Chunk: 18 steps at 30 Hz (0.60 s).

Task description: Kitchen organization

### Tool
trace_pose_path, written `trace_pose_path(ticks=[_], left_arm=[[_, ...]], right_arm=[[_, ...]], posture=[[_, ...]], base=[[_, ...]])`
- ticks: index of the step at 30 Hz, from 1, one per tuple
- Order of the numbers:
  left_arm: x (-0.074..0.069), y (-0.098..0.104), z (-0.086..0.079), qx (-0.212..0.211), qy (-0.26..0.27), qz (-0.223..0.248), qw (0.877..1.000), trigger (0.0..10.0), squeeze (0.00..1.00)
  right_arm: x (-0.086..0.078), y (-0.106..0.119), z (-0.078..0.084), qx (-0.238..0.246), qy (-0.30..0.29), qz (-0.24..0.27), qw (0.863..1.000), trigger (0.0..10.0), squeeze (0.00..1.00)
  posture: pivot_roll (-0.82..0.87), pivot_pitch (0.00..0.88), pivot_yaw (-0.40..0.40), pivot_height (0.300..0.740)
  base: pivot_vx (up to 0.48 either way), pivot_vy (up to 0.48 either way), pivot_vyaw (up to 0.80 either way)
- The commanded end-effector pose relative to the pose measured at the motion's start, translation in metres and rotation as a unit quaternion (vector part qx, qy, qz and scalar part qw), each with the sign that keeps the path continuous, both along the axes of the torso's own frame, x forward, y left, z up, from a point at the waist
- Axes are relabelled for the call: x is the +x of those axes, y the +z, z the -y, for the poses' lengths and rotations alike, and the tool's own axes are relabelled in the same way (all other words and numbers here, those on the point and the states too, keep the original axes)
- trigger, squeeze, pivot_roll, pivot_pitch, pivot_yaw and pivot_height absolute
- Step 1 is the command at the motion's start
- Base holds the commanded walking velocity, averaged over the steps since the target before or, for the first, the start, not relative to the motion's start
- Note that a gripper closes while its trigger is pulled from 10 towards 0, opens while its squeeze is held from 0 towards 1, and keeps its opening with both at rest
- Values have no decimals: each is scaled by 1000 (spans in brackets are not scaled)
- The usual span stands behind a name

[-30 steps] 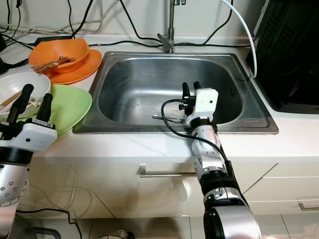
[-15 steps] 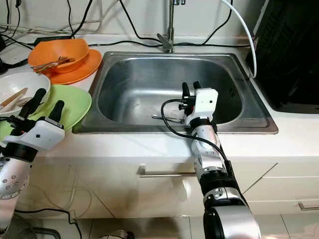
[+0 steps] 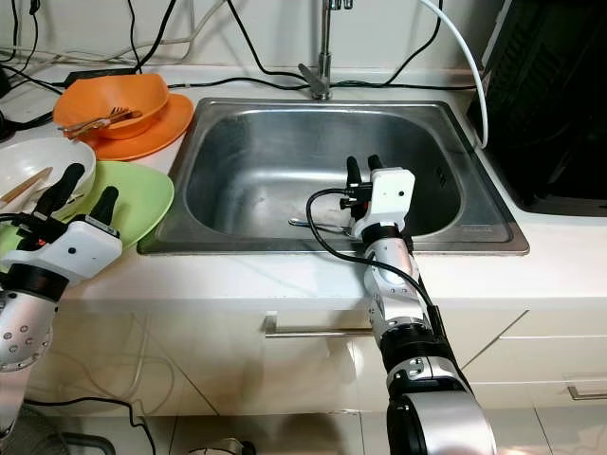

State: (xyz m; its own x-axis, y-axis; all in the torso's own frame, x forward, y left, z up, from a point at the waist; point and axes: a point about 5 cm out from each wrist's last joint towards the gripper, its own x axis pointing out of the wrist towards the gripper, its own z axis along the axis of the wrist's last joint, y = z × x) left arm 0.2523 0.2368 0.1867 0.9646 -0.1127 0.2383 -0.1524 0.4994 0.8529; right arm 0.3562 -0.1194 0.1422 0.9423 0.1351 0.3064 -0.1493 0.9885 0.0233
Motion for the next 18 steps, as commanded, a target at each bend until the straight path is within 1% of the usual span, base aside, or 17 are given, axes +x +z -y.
trace_pose_path(ticks=[1, 3, 7, 18], left_arm=[[0, 0, -5, 5, 11, -8, 1000, 10000, 0], [-1, -1, -6, 6, 14, -10, 1000, 10000, 0], [-3, -4, -13, 10, 36, -16, 999, 10000, 0], [5, -7, -14, 16, 49, -25, 998, 10000, 0]], right_arm=[[-5, -21, 2, 7, -6, -43, 999, 10000, 0], [-5, -21, 2, 7, -6, -43, 999, 10000, 0], [-5, -21, 1, 7, -4, -44, 999, 10000, 0], [-5, -20, -1, 7, -2, -43, 999, 10000, 0]], posture=[[283, 51, 41, 740], [285, 50, 41, 740], [290, 44, 41, 740], [281, 24, 50, 740]], base=[[0, 0, 0], [0, 0, 0], [0, 0, 0], [0, 0, 0]])
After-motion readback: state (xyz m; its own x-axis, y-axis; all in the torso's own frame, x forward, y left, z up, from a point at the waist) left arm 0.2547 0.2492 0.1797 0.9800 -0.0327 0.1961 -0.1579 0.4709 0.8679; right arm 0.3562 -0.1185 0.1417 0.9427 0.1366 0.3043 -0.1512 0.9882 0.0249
